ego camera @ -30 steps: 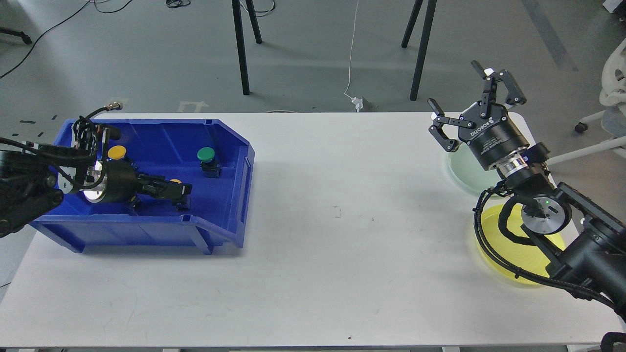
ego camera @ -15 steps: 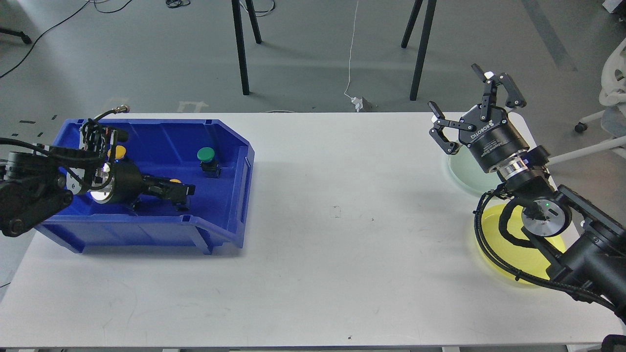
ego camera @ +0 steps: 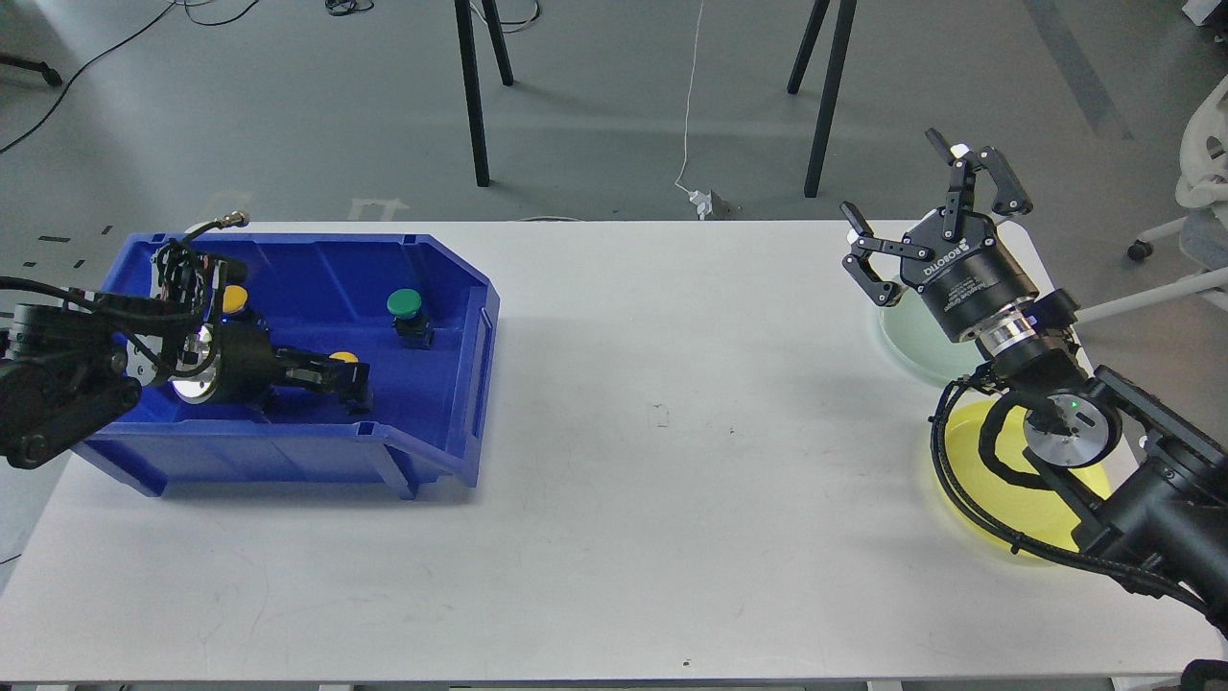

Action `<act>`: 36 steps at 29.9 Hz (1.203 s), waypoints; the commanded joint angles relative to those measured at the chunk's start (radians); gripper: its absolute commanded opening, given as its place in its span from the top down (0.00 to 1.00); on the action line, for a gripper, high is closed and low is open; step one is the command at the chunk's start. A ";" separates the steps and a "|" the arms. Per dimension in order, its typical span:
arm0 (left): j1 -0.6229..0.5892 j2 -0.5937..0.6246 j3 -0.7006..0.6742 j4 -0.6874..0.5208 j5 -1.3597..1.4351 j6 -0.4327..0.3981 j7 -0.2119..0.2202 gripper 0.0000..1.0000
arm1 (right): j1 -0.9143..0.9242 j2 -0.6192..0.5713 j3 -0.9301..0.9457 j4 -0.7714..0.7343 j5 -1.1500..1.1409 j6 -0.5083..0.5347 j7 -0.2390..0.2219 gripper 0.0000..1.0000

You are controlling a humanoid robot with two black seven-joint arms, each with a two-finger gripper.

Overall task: Pass button and place on color plate
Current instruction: 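Lift the yellow button and extend the left arm toward the table center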

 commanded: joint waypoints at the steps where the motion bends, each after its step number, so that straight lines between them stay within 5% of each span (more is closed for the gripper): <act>1: -0.004 0.000 -0.002 0.000 -0.001 0.000 0.000 0.84 | 0.000 0.000 0.000 0.000 0.000 0.000 0.000 0.01; 9: -0.075 0.089 -0.037 -0.072 -0.018 -0.018 0.000 0.88 | 0.000 0.000 0.003 0.000 0.000 0.000 0.000 0.01; 14: -0.114 0.242 -0.275 -0.314 -0.157 -0.142 0.000 0.88 | 0.001 0.000 0.043 0.000 0.000 0.000 -0.002 0.01; 18: -0.076 0.280 -0.452 -0.517 -0.343 -0.142 0.000 0.87 | -0.002 0.003 0.126 0.000 0.002 0.000 0.000 0.01; 24: -0.050 0.067 -0.476 -0.586 -0.558 -0.066 0.000 0.85 | 0.006 -0.011 0.138 0.037 -0.014 0.000 0.012 0.01; 30: 0.013 -0.141 -0.479 -0.508 -0.612 -0.015 0.000 0.85 | 0.020 -0.052 0.130 0.123 -0.286 0.000 0.128 0.01; 36: 0.056 -0.225 -0.479 -0.446 -0.635 0.014 0.000 0.85 | -0.023 -0.038 0.036 0.225 -0.514 -0.027 0.128 0.01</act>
